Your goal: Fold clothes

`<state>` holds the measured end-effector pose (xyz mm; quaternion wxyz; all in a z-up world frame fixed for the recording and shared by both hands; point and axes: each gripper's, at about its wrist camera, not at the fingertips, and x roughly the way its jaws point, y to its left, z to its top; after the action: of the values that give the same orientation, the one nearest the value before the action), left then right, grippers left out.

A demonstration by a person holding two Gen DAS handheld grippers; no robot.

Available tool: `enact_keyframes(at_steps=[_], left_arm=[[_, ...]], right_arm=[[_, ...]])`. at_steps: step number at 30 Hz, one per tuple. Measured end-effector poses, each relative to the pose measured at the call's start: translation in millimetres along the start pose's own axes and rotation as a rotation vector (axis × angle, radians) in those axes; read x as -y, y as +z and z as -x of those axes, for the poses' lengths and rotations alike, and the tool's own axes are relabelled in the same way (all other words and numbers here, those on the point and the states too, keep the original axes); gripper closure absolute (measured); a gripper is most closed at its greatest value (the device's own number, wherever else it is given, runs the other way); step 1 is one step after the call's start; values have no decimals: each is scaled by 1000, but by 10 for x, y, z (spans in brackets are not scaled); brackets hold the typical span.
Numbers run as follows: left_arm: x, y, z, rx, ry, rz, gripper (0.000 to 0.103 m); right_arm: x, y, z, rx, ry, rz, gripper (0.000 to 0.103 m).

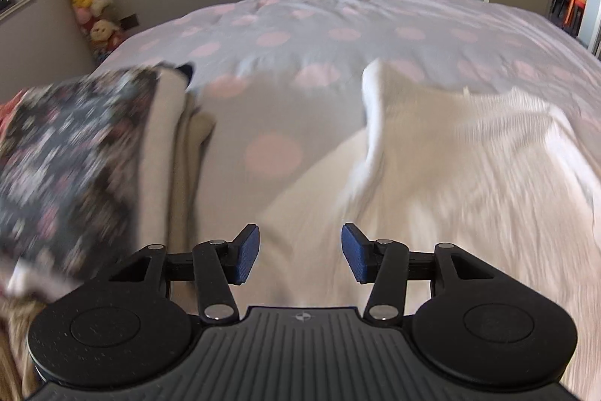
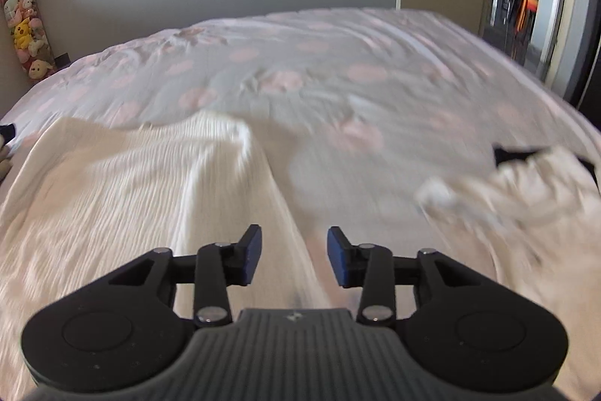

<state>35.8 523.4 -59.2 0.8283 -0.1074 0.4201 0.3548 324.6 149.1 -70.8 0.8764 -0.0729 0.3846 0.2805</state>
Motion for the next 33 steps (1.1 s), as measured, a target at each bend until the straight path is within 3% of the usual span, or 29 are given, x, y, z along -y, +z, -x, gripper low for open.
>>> enact_keyframes(at_steps=[5,11,15,19,22,25,27,33], left_arm=[[-212,-576,402,-27,16,102,57],[-281,-1023,706,21,39,225,57],[-282,-1216,758,47,56,272,57],[-270,-1342,692,25,93,291,57],[-319,-1380,640,4,113,323,57],[-344,-1390,645,15,131,350,57],[-345,-1399,648,21,144,356,57],[-406,-1441,538,-46,169,376,57]], right_arm=[[308,-501,519,-97,-36,-73,54],[629,-952,826,-222,-61,-202,42],[750,-1183,796,-287,-76,-287,42],[897,-1385,619,-370,-52,-457,41],[940,-1443,568,-395,-34,-498,41],[915,-1443,573,-400,-53,-481,56],[889,-1431,556,-404,-50,-460,76],[785,-1306,556,-420,-113,-375,88]])
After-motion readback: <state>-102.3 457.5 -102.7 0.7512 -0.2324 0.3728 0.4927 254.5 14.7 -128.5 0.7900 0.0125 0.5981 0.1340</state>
